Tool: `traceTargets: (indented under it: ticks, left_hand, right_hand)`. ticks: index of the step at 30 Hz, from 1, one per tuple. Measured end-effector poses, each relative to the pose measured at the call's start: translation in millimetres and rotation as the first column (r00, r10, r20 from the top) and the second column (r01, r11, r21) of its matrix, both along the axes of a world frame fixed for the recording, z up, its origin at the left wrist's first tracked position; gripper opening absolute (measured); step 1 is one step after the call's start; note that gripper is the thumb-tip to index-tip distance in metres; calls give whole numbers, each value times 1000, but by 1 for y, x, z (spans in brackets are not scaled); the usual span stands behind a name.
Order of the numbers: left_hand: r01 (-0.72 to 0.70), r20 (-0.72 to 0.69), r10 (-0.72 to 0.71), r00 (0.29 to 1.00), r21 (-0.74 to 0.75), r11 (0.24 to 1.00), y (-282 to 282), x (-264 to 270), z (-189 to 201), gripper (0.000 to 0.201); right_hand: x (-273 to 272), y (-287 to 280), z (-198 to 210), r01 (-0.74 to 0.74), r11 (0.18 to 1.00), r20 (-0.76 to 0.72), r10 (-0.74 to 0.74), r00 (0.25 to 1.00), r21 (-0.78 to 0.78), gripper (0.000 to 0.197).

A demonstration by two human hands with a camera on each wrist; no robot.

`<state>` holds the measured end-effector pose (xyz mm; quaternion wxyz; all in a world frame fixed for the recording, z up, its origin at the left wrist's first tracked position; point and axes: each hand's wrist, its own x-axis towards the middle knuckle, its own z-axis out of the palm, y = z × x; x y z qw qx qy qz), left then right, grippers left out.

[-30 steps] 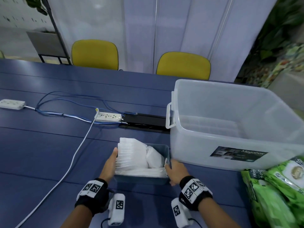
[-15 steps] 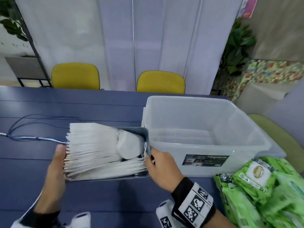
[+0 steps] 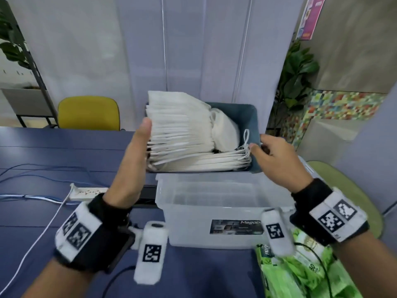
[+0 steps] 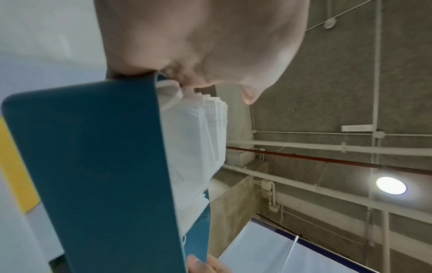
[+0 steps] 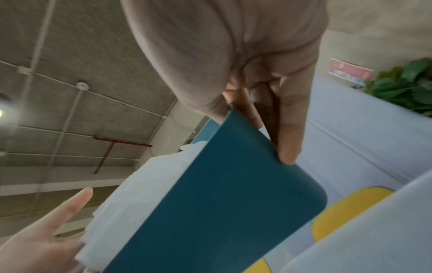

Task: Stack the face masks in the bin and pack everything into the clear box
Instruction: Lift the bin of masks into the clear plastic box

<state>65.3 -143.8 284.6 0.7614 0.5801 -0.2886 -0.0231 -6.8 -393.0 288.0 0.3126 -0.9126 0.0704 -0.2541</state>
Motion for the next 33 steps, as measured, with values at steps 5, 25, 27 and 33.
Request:
traceTargets:
  ticks: [5, 25, 27, 33]
  left_hand:
    - [117, -111, -108, 988, 76, 990, -72, 49, -5, 60]
    - [102, -564, 341, 752, 611, 785, -168, 214, -176, 107]
    - [118, -560, 391, 731, 668, 735, -166, 235, -213, 137]
    - [99, -519, 470, 714, 739, 667, -160, 220, -184, 90]
  right_hand:
    - [32, -72, -11, 75, 958, -202, -19, 979, 276, 15]
    - [188, -132, -186, 312, 830, -742, 168, 649, 462, 12]
    - [195, -129, -205, 309, 824, -754, 200, 626, 475, 15]
    - [208, -115, -234, 337, 784, -744, 225, 629, 522, 20]
